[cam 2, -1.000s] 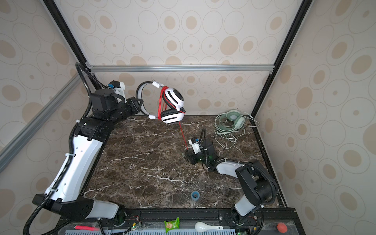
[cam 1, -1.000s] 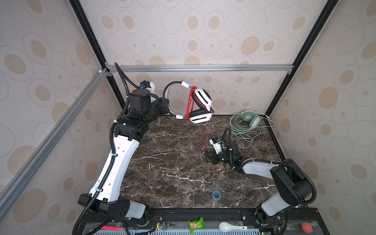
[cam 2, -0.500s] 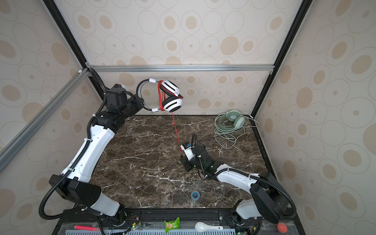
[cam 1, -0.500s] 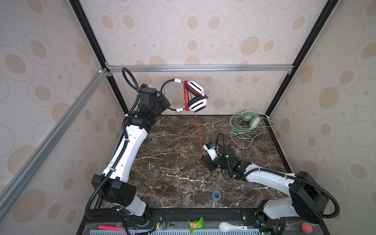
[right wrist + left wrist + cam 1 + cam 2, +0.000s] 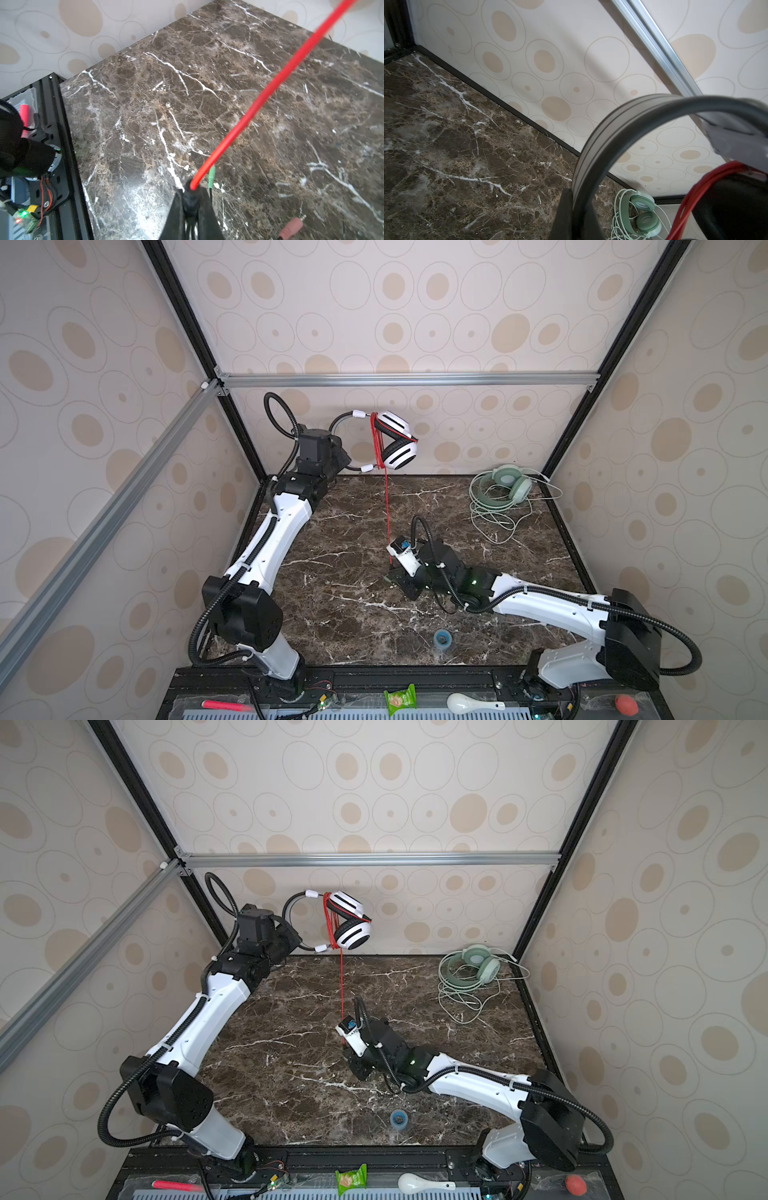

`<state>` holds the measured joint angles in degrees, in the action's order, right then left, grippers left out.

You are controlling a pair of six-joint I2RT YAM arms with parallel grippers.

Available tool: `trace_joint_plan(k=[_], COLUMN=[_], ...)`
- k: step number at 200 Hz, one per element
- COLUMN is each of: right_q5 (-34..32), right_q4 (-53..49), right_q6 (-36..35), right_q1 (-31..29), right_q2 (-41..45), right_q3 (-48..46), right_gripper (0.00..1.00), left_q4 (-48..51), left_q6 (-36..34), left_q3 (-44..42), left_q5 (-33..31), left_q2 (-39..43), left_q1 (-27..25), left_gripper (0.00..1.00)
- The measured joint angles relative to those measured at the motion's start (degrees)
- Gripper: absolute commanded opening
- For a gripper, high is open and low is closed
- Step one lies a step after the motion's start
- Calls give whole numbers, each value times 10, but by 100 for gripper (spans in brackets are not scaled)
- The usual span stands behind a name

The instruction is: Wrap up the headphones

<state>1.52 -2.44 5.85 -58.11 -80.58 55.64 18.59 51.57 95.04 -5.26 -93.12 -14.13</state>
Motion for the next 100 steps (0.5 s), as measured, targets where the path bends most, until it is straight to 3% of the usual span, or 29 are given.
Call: trace_joint_plan(k=[38, 100], right_q5=[-12, -47], right_q4=[-63, -202], right_q6=[-21, -83], right_q1=[-46, -47], right_q2=[-14, -8], right_q3=[80, 224], right_gripper=[0, 0], left_q4=[-18, -55], left_q6=[-28, -152], left_q3=[-46, -177], left_q5=[-24, -95], left_q2=[0, 53], left_q1=[0, -5], left_gripper=[0, 0])
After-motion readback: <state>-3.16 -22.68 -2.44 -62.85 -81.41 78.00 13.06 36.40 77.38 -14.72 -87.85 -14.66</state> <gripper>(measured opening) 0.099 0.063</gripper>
